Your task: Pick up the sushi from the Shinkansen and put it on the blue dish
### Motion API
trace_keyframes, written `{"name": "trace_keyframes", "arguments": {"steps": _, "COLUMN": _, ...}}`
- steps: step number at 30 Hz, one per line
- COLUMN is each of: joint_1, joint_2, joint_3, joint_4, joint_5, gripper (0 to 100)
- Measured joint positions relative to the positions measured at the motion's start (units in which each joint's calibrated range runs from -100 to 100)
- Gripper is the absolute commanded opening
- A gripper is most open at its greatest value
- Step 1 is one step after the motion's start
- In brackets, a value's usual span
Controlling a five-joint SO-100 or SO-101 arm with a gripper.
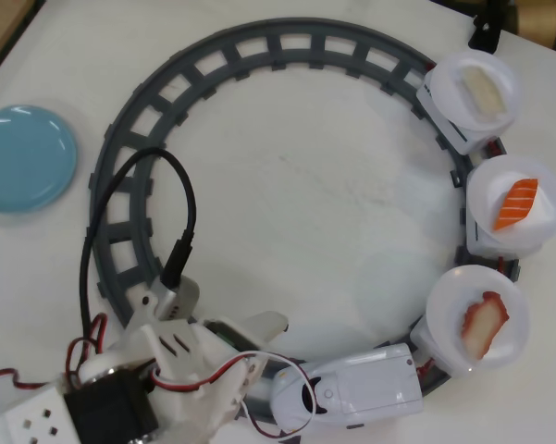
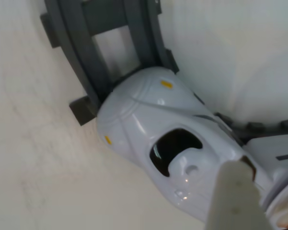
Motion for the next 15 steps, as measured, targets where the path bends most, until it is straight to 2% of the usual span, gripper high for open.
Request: {"name": "trace_keyframes", "arguments": {"steps": 15, "joint_1": 0.57, "joint_2": 0.00, "joint_3": -3.48, "joint_4": 0.00, "joint_5": 5.79, "gripper": 23}}
